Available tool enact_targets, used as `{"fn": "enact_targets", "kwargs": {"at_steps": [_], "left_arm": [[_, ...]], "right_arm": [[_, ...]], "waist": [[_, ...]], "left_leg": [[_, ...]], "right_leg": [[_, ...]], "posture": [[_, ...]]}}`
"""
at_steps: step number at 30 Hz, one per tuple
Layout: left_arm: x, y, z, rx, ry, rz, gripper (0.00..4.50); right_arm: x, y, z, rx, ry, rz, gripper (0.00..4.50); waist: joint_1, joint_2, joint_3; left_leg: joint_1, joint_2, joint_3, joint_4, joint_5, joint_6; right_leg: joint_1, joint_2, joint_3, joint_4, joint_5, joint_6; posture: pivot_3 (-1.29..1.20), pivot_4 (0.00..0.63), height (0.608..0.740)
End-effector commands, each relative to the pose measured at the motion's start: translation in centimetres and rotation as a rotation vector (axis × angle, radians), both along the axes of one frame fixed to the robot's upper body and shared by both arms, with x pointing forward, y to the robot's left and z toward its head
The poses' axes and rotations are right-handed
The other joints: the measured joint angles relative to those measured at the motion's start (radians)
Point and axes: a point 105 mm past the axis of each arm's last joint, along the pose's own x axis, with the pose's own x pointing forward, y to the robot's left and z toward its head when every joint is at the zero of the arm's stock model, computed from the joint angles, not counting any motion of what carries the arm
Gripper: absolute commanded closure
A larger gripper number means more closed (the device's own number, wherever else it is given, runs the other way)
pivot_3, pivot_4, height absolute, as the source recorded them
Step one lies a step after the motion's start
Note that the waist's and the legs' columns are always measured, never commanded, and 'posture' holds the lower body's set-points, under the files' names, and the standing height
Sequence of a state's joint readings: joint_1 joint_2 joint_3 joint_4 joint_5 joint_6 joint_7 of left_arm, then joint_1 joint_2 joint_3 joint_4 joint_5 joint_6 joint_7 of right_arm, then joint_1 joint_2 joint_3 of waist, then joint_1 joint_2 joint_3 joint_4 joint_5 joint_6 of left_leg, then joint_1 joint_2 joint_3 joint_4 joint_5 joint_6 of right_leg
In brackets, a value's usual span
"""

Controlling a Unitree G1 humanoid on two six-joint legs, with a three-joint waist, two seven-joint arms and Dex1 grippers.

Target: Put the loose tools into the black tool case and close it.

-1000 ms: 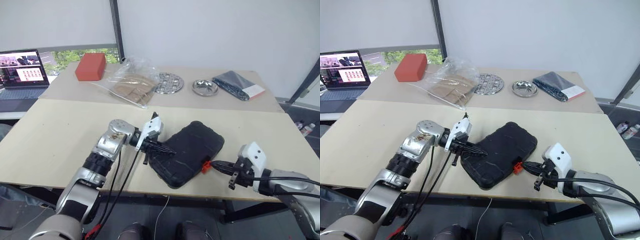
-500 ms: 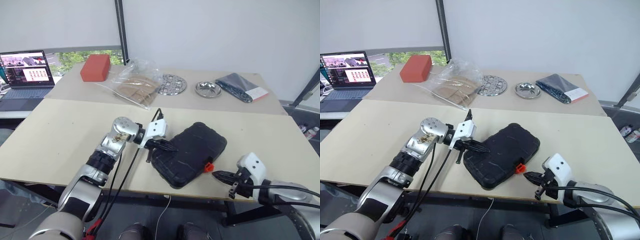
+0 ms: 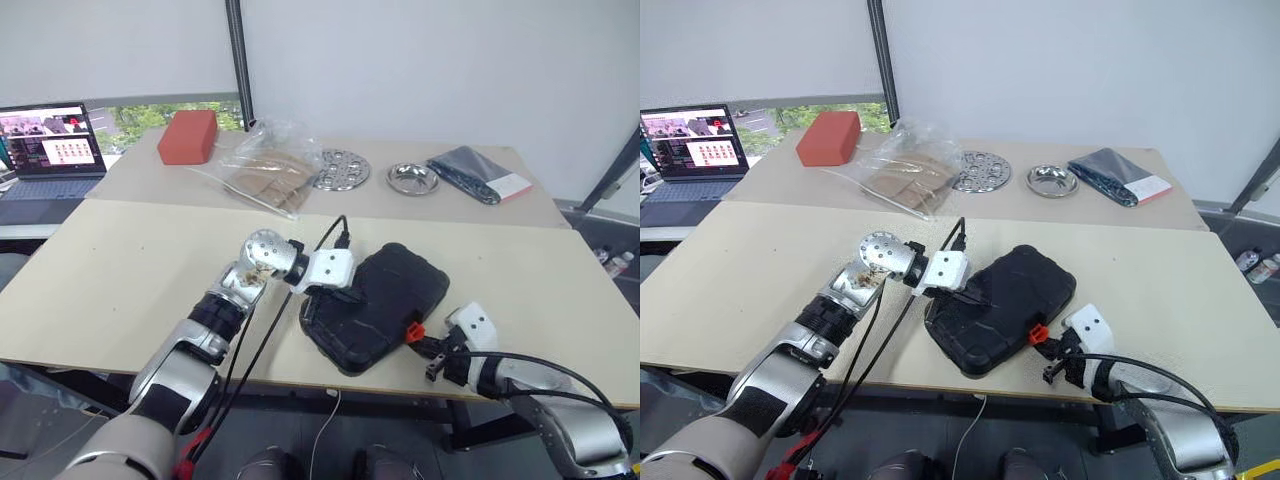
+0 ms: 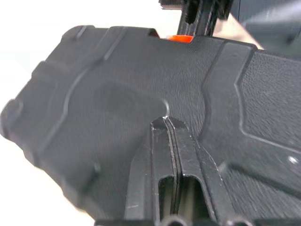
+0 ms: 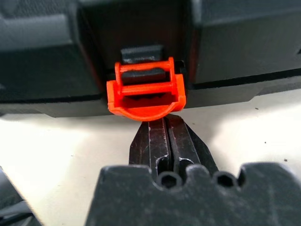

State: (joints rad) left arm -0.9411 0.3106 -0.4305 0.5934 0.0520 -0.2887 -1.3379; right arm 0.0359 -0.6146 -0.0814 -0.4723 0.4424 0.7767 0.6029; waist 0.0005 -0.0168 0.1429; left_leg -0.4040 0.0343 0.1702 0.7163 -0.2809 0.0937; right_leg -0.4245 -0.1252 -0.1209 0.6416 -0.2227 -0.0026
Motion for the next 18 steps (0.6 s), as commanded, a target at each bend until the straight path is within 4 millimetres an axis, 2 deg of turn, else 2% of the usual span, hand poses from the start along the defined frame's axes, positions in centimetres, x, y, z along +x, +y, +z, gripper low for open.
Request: {"fn": "enact_targets", "kwargs": {"at_steps": [1,4,10,14,18], "left_arm": [[-0.1,1.0,-4.7,0.169,0.028,0.012,4.47],[-0.1,0.9,-4.8,0.166,0.027,0.007,4.47],[-0.1,0.9,-4.9,0.166,0.040,-0.004,4.47],[-0.2,1.2,-5.2,0.177,0.042,-0.006,4.47],[-0.1,1.4,-5.6,0.182,0.042,0.011,4.47]], "right_arm": [[0.7,1.9,6.1,0.093,-0.193,0.070,4.50],[1.1,2.3,5.8,0.075,-0.184,0.076,4.50],[1.9,2.5,5.2,0.029,-0.179,0.077,4.50],[2.2,2.3,5.9,0.001,-0.212,0.087,4.50],[1.6,1.2,4.9,-0.058,-0.164,0.096,4.50]], "waist": [[-0.001,0.000,0.000],[-0.003,0.001,-0.001],[-0.013,0.003,-0.002],[-0.016,0.003,-0.002],[-0.015,0.004,-0.002]], "left_leg": [[0.000,0.000,0.000,0.000,0.000,0.000],[0.000,0.000,0.000,0.000,-0.002,0.006],[0.002,0.000,0.000,-0.001,-0.002,0.007],[0.002,0.000,0.000,-0.001,-0.002,0.007],[0.002,0.000,0.000,-0.001,-0.002,0.006]], "right_leg": [[0.000,-0.002,0.000,0.000,0.000,0.000],[0.000,-0.003,-0.001,0.000,0.001,0.000],[0.001,-0.003,-0.002,0.000,-0.001,0.005],[0.000,-0.003,-0.002,0.000,-0.001,0.005],[0.001,-0.003,-0.002,0.000,-0.001,0.005]], "posture": [[0.00,0.150,0.736],[0.00,0.150,0.736],[0.00,0.150,0.736],[0.00,0.150,0.736],[0.00,0.150,0.736]]}}
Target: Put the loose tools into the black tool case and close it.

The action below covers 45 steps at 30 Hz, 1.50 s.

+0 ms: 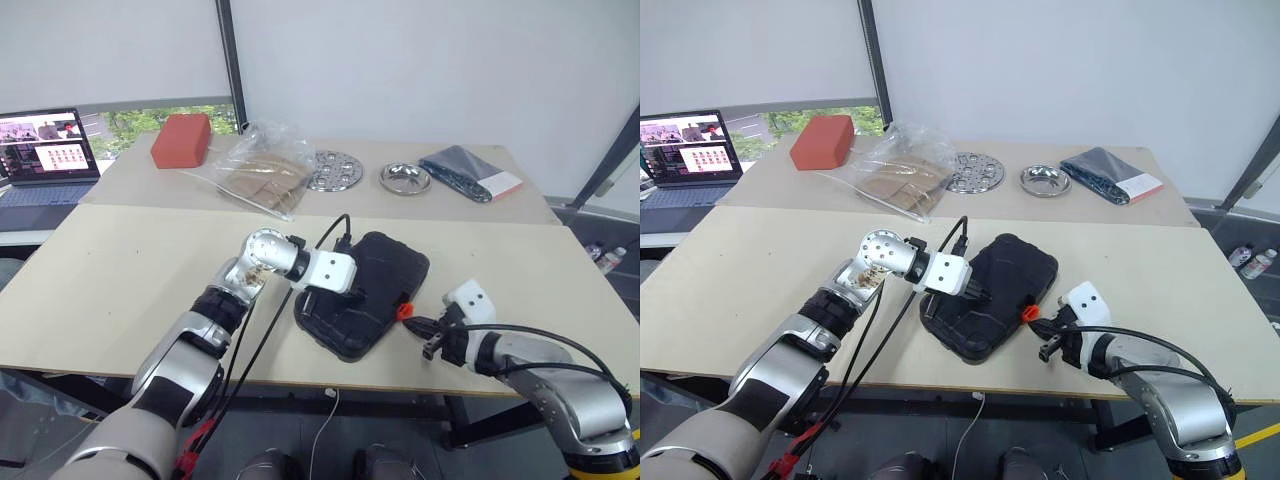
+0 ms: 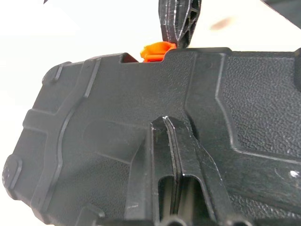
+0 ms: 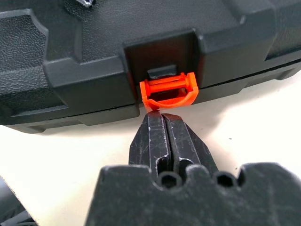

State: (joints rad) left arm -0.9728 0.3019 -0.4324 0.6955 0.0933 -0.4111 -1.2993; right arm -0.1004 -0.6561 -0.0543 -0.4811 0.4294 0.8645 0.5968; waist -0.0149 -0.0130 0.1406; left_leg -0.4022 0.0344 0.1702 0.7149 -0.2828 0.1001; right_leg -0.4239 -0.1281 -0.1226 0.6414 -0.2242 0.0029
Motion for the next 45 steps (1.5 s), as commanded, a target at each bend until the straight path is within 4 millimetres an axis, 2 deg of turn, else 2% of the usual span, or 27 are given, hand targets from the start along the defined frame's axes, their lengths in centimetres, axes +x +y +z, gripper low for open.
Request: {"fn": "enact_targets", "kwargs": {"at_steps": [1,3,7,12,14,19,27,36,40,42,43,44,45], "left_arm": [[-0.7,1.3,-5.3,0.171,0.112,0.037,4.47],[-0.4,1.5,-5.2,0.170,0.112,0.057,4.47],[-0.1,1.6,-5.2,0.166,0.111,0.076,4.47],[0.1,1.6,-5.2,0.165,0.113,0.082,4.47],[0.1,1.6,-5.2,0.165,0.113,0.082,4.47],[0.0,1.8,-5.4,0.170,0.119,0.076,4.47],[-0.3,1.9,-6.0,0.179,0.132,0.068,4.47],[-0.4,1.9,-6.2,0.176,0.134,0.074,4.47],[0.6,3.2,-5.1,0.114,0.206,0.177,4.47],[1.4,4.7,-3.8,0.036,0.285,0.273,3.97],[1.7,5.7,-3.0,-0.004,0.318,0.316,3.91],[1.9,6.6,-2.3,-0.036,0.343,0.353,3.49],[2.0,7.9,-1.5,-0.065,0.368,0.394,3.29]], "right_arm": [[-0.5,0.2,2.4,0.014,-0.099,0.068,4.50],[-1.0,-0.6,1.9,0.001,-0.077,0.056,4.50],[-0.5,-1.6,1.2,-0.009,-0.073,0.010,4.50],[1.3,-0.8,0.9,-0.001,-0.108,-0.005,4.50],[1.9,-0.2,1.2,-0.005,-0.133,0.008,4.50],[2.5,2.1,3.6,0.070,-0.197,0.054,4.50],[2.5,2.8,5.5,0.056,-0.264,0.075,4.50],[2.6,3.1,4.2,0.032,-0.225,0.083,4.50],[1.7,1.8,5.1,0.048,-0.219,0.067,4.50],[0.5,0.7,5.8,0.071,-0.209,0.080,3.92],[-0.1,0.2,6.2,0.072,-0.205,0.097,3.77],[-0.8,-0.4,6.5,0.068,-0.202,0.119,3.40],[-1.6,-1.1,6.8,0.058,-0.193,0.147,3.17]], "waist": [[0.002,0.000,0.000],[0.006,0.001,-0.002],[0.014,0.000,-0.003],[0.015,0.001,-0.005],[0.013,0.001,-0.005],[0.001,0.002,-0.005],[-0.005,0.002,-0.005],[0.015,0.005,-0.011],[0.015,0.005,-0.011],[0.013,0.005,-0.011],[0.009,0.005,-0.011],[0.000,0.005,-0.011],[-0.005,0.005,-0.011]], "left_leg": [[0.000,0.000,0.000,0.000,0.000,0.000],[0.000,0.000,0.000,0.000,0.000,0.001],[0.001,0.000,-0.001,0.000,-0.001,0.002],[0.003,0.000,-0.002,-0.002,-0.004,-0.003],[0.003,0.000,-0.002,-0.002,-0.004,-0.003],[0.002,0.001,-0.001,-0.002,-0.003,-0.004],[0.001,0.001,-0.001,-0.004,-0.001,-0.003],[0.001,0.001,-0.004,-0.006,-0.005,-0.003],[0.001,0.000,-0.003,-0.006,-0.002,0.002],[0.001,0.000,-0.003,-0.006,-0.003,0.002],[0.000,0.000,-0.004,-0.006,-0.003,0.002],[-0.002,0.000,-0.004,-0.006,-0.003,0.002],[-0.003,0.000,-0.004,-0.006,-0.002,0.002]], "right_leg": [[0.000,0.000,0.000,0.000,0.000,0.000],[0.001,0.000,0.000,-0.001,0.000,0.000],[0.001,-0.001,0.000,-0.003,0.000,0.001],[0.001,-0.001,-0.001,-0.009,0.001,0.001],[0.002,-0.001,-0.001,-0.009,0.002,0.001],[0.002,-0.001,-0.001,-0.009,0.003,0.000],[0.000,0.000,-0.001,-0.009,0.004,0.000],[0.001,-0.001,-0.001,-0.014,0.004,-0.001],[0.001,-0.002,-0.002,-0.015,0.005,-0.003],[0.001,-0.002,-0.002,-0.015,0.003,0.000],[0.001,-0.002,-0.001,-0.014,0.003,0.001],[0.001,-0.001,-0.001,-0.014,0.002,0.002],[0.000,-0.001,-0.001,-0.013,0.002,0.002]], "posture": [[0.00,0.150,0.736],[0.00,0.150,0.736],[0.00,0.150,0.736],[0.00,0.150,0.736],[0.00,0.150,0.736],[0.00,0.150,0.736],[0.00,0.150,0.736],[0.00,0.150,0.736],[0.00,0.150,0.736],[0.00,0.150,0.736],[0.00,0.150,0.736],[0.00,0.150,0.736],[0.00,0.150,0.736]]}}
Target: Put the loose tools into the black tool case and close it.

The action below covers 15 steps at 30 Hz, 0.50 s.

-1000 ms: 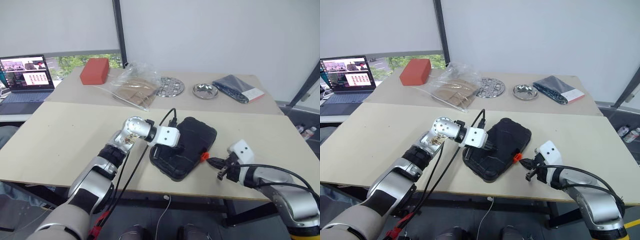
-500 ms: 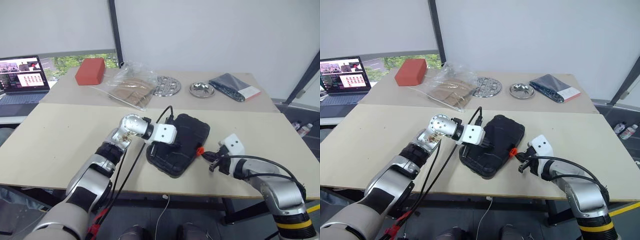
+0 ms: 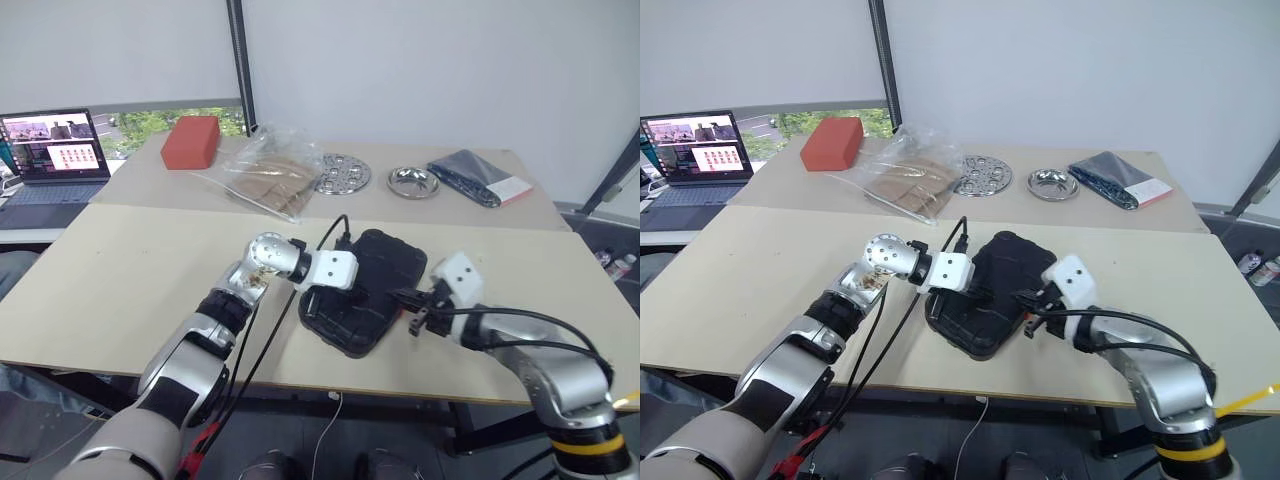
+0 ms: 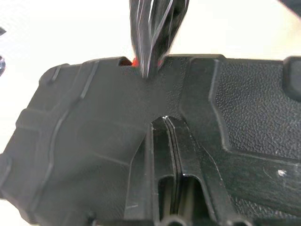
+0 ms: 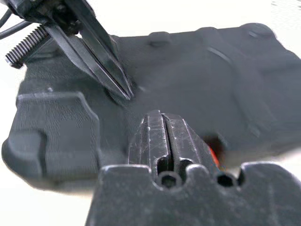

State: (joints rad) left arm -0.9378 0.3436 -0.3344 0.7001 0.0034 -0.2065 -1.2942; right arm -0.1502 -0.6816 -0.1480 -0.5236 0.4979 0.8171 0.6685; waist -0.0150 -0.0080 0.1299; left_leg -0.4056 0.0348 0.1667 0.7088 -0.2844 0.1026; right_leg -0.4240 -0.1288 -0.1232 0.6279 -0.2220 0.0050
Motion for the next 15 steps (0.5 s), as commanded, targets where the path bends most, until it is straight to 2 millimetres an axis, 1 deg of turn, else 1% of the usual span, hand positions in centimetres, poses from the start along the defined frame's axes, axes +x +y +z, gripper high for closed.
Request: {"fn": "enact_targets", "kwargs": {"at_steps": [1,2,3,4,5,6,7,8,9,10,12,15], "left_arm": [[0.1,6.6,-0.9,0.013,0.216,0.200,2.85],[-0.2,8.5,0.2,-0.016,0.251,0.237,2.59],[-0.7,10.2,1.3,-0.043,0.281,0.265,2.18],[-1.6,12.4,3.0,-0.084,0.323,0.298,1.90],[-2.3,13.7,4.2,-0.110,0.350,0.315,1.49],[-2.9,14.7,5.3,-0.131,0.374,0.329,1.12],[-3.9,16.4,6.7,-0.157,0.409,0.363,0.82],[-4.6,17.9,7.7,-0.176,0.419,0.401,0.40],[-5.2,18.7,8.4,-0.189,0.425,0.426,0.13],[-5.6,19.3,8.7,-0.195,0.425,0.450,0.06],[-6.3,19.7,8.7,-0.180,0.410,0.480,0.06],[-6.8,20.0,8.2,-0.168,0.391,0.509,0.06]], "right_arm": [[-2.5,-2.2,2.9,-0.017,-0.037,0.092,2.74],[-3.2,-3.3,3.4,-0.038,-0.021,0.114,2.46],[-3.8,-4.2,3.9,-0.056,-0.004,0.132,2.09],[-4.3,-5.4,4.6,-0.082,0.012,0.153,1.76],[-4.7,-6.1,5.2,-0.097,0.022,0.170,1.30],[-5.0,-6.7,5.7,-0.112,0.025,0.185,1.01],[-5.2,-7.4,6.5,-0.125,0.034,0.201,0.73],[-5.5,-7.9,7.1,-0.135,0.051,0.221,0.32],[-5.7,-8.3,7.6,-0.141,0.064,0.237,0.06],[-6.0,-8.5,7.7,-0.149,0.086,0.253,0.02],[-6.2,-9.2,7.7,-0.174,0.104,0.269,0.02],[-5.6,-9.8,7.8,-0.172,0.090,0.252,0.02]], "waist": [[-0.008,0.000,0.000],[-0.010,0.001,0.001],[-0.013,0.001,0.002],[-0.015,0.001,0.004],[-0.018,0.001,0.008],[-0.018,-0.001,0.014],[-0.013,-0.004,0.018],[-0.003,-0.006,0.023],[0.000,-0.006,0.026],[0.006,-0.006,0.028],[0.019,-0.006,0.028],[0.037,-0.004,0.029]], "left_leg": [[0.000,0.001,0.000,0.000,0.000,0.000],[0.000,0.001,0.000,-0.001,0.001,-0.001],[0.001,0.001,0.001,-0.005,0.001,-0.002],[0.001,0.001,0.001,-0.006,0.003,-0.005],[0.001,0.001,0.001,-0.008,0.004,-0.007],[0.001,0.001,0.001,-0.009,0.007,-0.011],[0.000,0.001,0.001,-0.010,0.007,-0.012],[-0.001,0.001,0.000,-0.010,0.008,-0.013],[-0.003,0.001,0.000,-0.009,0.008,-0.014],[-0.003,0.001,0.000,-0.009,0.008,-0.014],[-0.003,-0.001,0.000,-0.009,0.007,-0.012],[-0.001,-0.004,-0.001,-0.009,0.004,-0.009]], "right_leg": [[0.000,0.001,0.000,0.000,0.000,0.000],[0.000,0.002,0.000,0.000,0.000,0.000],[-0.001,0.002,0.000,0.000,0.000,-0.001],[-0.001,0.004,0.000,0.000,-0.001,-0.001],[-0.002,0.005,0.000,0.000,-0.001,-0.002],[-0.003,0.007,0.000,0.000,-0.001,-0.002],[-0.004,0.008,0.000,0.000,-0.001,-0.002],[-0.004,0.008,0.000,0.000,-0.001,-0.002],[-0.005,0.008,0.000,0.000,-0.002,-0.002],[-0.006,0.007,0.000,-0.001,-0.002,-0.002],[-0.005,0.001,0.000,-0.003,-0.003,0.000],[-0.003,-0.004,0.000,-0.004,-0.005,0.004]], "posture": [[0.00,0.150,0.736],[0.00,0.150,0.736],[0.00,0.150,0.736],[0.00,0.150,0.736],[0.00,0.150,0.736],[0.00,0.150,0.736],[0.00,0.150,0.736],[0.00,0.150,0.736],[0.00,0.150,0.736],[0.00,0.150,0.736],[0.00,0.150,0.736],[0.00,0.150,0.736]]}}
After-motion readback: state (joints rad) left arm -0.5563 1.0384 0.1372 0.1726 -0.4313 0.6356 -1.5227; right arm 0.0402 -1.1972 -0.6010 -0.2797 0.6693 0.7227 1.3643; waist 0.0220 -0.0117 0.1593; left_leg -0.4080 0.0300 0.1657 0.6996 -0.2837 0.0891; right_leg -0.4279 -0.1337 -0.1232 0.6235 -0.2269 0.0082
